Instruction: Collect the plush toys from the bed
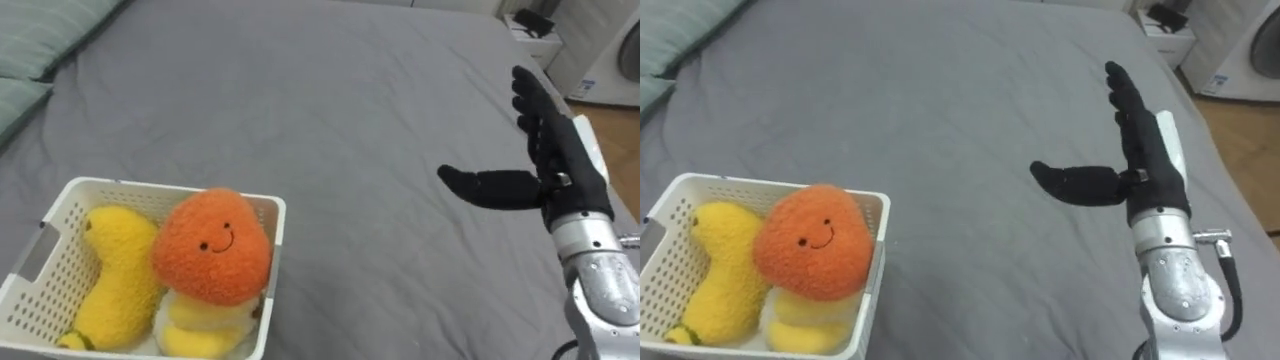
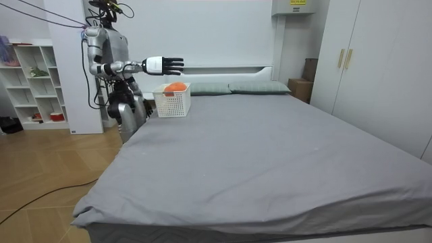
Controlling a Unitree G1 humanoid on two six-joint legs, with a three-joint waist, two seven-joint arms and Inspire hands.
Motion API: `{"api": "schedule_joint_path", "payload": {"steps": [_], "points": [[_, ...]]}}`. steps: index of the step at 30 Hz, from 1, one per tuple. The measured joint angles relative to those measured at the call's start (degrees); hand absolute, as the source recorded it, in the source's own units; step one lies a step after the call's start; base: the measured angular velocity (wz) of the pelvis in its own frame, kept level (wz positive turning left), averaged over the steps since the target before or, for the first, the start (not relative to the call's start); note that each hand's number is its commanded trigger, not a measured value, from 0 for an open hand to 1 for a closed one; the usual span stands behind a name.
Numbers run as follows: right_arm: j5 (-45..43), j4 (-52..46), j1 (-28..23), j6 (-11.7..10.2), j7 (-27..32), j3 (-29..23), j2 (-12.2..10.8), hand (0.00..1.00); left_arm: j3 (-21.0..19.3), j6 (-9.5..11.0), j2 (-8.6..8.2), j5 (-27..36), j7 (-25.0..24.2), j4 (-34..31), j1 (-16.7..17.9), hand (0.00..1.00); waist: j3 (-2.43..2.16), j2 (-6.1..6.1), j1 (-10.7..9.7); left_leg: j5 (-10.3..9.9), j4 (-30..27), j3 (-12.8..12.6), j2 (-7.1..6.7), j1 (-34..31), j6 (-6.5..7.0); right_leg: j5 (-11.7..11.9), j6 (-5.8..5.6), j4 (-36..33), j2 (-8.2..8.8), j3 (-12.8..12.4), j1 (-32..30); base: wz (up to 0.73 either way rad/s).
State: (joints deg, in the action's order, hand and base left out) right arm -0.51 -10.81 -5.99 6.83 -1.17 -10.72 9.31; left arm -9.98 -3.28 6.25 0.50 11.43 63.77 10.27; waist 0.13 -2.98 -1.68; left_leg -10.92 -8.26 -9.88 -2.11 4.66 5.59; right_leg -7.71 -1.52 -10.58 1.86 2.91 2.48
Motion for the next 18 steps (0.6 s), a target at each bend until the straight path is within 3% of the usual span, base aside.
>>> {"api": "schedule_joint_path", "payload": {"steps": [4,7,13,16,18], "points": [[10.0,4.6,-2.5,-1.2,3.0,-1.3,-0.1,0.00,0.0,0.2,-0.02,0.1,1.4,-0.1,1.0,0.00,-0.19,-0.12,-0.6,-0.1,0.0,-1.0,0.35,0.2,-0.20,0.1,0.20,0.2,-0.40,-0.9,-0.2,-0.13],[17.8,11.3,-5.1,-2.2,6.4,-2.5,-0.3,0.00,0.0,0.3,-0.22,1.4,1.8,-0.2,1.7,0.00,-0.22,0.26,-1.4,-0.2,0.2,-1.0,0.41,0.0,-0.30,0.1,0.20,0.2,-0.50,-1.0,-0.2,-0.01],[35.0,29.2,-8.0,-2.8,13.3,-5.3,-1.1,0.00,0.0,0.3,-0.29,4.6,1.9,-0.9,3.2,0.00,-0.73,0.99,-2.9,-0.3,0.5,-1.0,0.51,0.0,-0.42,0.1,0.23,0.0,-0.69,-1.2,-0.3,-0.02],[41.6,38.4,-9.8,-4.6,14.8,-6.9,-1.7,0.00,-1.2,0.4,-0.41,4.4,1.9,-2.1,4.0,0.00,-0.72,1.00,-3.4,-0.4,0.4,-0.8,0.56,0.2,-0.55,0.0,0.33,0.1,-0.71,-0.8,0.0,0.05],[43.4,47.4,-9.8,-5.2,16.5,-10.0,-2.1,0.00,-2.0,0.5,-0.42,4.5,2.0,-1.8,4.6,0.00,-0.40,0.85,-3.7,-0.6,0.4,-0.7,0.56,0.9,-0.67,-0.1,0.42,0.1,-0.77,-0.8,0.7,0.00]]}}
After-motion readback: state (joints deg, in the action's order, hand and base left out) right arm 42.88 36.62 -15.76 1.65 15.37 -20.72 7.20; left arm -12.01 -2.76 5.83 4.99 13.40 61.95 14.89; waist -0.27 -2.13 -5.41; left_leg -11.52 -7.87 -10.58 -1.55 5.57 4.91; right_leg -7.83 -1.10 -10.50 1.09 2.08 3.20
